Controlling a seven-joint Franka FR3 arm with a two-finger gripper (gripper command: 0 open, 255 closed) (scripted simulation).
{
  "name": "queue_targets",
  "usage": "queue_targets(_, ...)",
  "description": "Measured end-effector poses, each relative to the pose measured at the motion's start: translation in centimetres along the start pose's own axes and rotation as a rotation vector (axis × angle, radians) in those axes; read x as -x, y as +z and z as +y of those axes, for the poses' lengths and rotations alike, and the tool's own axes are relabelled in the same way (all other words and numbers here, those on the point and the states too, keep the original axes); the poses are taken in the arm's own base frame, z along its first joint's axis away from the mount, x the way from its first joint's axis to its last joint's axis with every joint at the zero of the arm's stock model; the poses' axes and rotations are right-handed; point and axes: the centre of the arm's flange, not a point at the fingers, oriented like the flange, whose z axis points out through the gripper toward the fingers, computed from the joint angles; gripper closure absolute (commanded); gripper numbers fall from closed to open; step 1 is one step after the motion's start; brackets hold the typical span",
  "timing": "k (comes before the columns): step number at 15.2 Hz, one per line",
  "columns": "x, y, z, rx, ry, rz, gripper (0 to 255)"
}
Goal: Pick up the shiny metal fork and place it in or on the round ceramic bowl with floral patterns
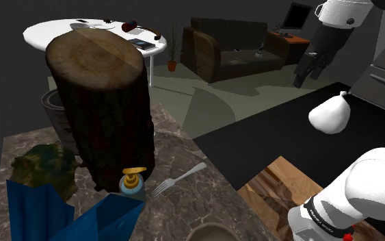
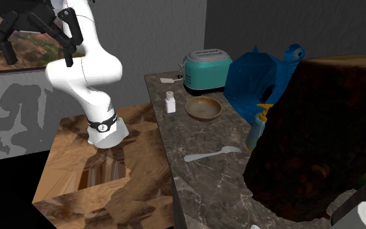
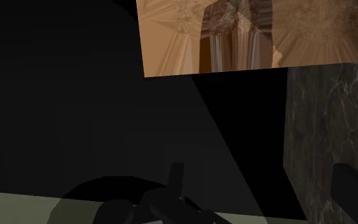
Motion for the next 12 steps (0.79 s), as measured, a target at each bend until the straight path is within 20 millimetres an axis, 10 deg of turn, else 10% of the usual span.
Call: queue_targets(12,4.7,5.4,-10.6,-0.001,0.387,0.001,0)
